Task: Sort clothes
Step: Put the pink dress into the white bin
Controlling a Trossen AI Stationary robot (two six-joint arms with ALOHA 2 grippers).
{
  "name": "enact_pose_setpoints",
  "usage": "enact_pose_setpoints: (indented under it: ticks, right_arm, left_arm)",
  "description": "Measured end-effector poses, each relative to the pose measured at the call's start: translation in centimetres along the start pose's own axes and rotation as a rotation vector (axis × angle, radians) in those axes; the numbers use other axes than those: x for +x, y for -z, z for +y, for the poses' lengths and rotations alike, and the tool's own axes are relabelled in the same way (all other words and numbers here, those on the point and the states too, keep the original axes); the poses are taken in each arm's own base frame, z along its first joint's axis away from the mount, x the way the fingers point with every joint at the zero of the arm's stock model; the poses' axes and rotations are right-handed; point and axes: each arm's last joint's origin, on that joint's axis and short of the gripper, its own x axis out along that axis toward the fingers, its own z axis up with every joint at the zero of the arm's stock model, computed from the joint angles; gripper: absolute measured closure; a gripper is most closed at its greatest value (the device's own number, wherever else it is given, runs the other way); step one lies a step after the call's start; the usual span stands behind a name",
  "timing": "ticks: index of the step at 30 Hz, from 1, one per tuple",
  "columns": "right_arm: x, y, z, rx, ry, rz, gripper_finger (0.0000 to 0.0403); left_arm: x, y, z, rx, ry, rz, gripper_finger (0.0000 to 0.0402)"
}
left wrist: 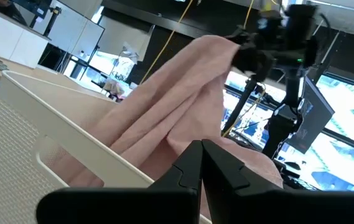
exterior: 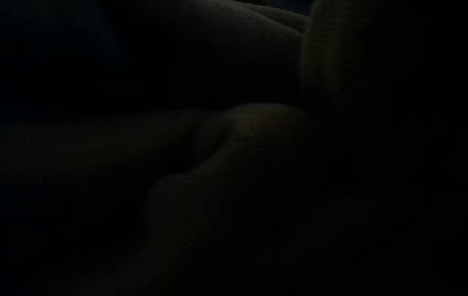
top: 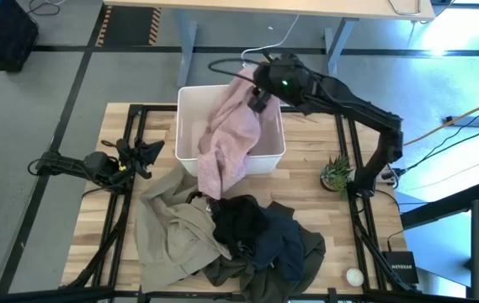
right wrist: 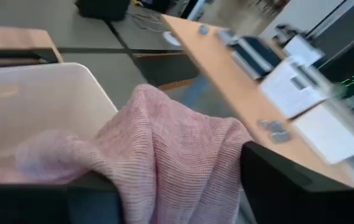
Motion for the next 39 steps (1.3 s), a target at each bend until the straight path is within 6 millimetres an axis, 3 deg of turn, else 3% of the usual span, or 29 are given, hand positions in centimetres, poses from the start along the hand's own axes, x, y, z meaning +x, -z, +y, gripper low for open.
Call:
enact_pose_setpoints:
  ticks: [7,10,19,29,34,36,39]
  right_arm:
    - [-4.2,1.4,1.8,-0.198,-0.124,0.11,0.0144]
    - [-4.1,2.5,1.6,-0.223,-0.154,0.199,0.0146]
    - [-4.3,3.8,4.7,-0.072,-0.685,0.269,0.0157]
    - [-2.3,6.8,11.4,-0.301,-0.714,0.231,0.0158]
    - [-1.5,7.6,13.6,-0.349,-0.678,0.145,0.0162]
    - [-1.2,7.7,13.7,-0.358,-0.649,0.133,0.0183]
    - [-1.1,7.7,13.6,-0.343,-0.641,0.14,0.0253]
  left_arm:
    - [0.0,0.0,0.0,-0.006,0.0,0.0,0.0398]
    - [0.0,0.0,0.0,-0.012,0.0,0.0,0.0398]
    - [0.0,0.2,0.1,0.012,-0.004,0.017,0.0398]
    - [0.0,0.2,0.1,0.01,-0.004,0.018,0.0398]
    - [0.0,0.2,0.1,0.016,-0.004,0.018,0.0398]
    - [0.0,0.2,0.1,0.016,-0.004,0.018,0.0398]
    - [0.0,0.2,0.1,0.016,-0.004,0.018,0.0398]
